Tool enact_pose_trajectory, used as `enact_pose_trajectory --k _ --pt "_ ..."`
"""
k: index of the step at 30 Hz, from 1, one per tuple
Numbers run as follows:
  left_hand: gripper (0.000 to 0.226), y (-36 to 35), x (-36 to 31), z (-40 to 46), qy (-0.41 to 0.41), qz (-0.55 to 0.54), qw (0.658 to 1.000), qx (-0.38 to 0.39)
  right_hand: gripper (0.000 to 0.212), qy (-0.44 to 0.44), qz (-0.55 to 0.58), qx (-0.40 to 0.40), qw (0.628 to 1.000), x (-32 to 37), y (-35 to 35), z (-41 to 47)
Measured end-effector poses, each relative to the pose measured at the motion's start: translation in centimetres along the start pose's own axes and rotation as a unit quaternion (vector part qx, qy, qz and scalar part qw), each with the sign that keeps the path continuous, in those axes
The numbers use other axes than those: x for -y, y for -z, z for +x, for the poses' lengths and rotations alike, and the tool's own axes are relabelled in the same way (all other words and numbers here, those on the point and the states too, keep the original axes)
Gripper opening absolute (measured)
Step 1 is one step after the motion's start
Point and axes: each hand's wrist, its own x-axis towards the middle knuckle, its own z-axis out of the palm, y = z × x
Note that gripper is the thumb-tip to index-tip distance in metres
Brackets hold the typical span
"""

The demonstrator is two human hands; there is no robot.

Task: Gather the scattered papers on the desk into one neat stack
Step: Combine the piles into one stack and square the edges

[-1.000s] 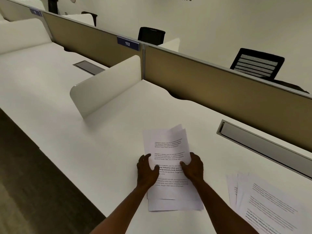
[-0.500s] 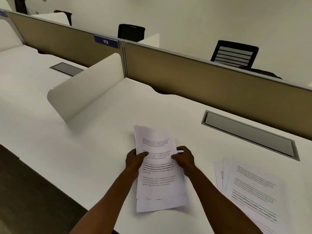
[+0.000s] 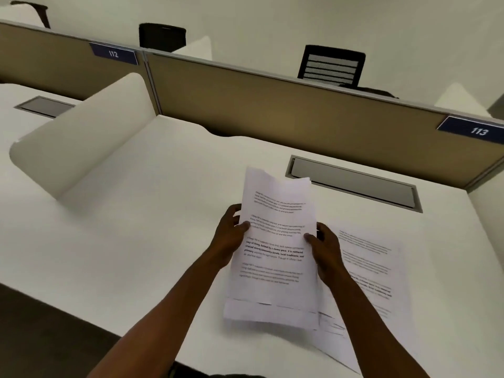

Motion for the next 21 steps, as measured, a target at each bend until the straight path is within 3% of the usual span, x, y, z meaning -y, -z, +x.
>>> enact_pose_trajectory --k 5,11,16,21 --pt "0.042 -8.2 0.2 -1.6 0.028 -0.004 0.998 0.054 0.032 -0.027 0.025 -0.055 0.998 -0.1 9.6 -1.2" --pt "0.058 -17.8 4.5 -4.3 0.112 0.146 0.977 0.11 0.041 -0.072 0.027 -0.115 0.99 -4.6 16.8 -1.7" --pt "0.078 -22.6 6.5 -4.9 0.116 0.367 0.923 0.034 0.042 -0.065 -0.005 -0.134 0.989 -7.1 19.7 -1.9" --pt "0.073 -25.0 7.5 -5.0 0.112 0.388 0.915 0.0 0.036 -0.011 -0.126 -0.188 0.974 -7.3 22.5 -2.2"
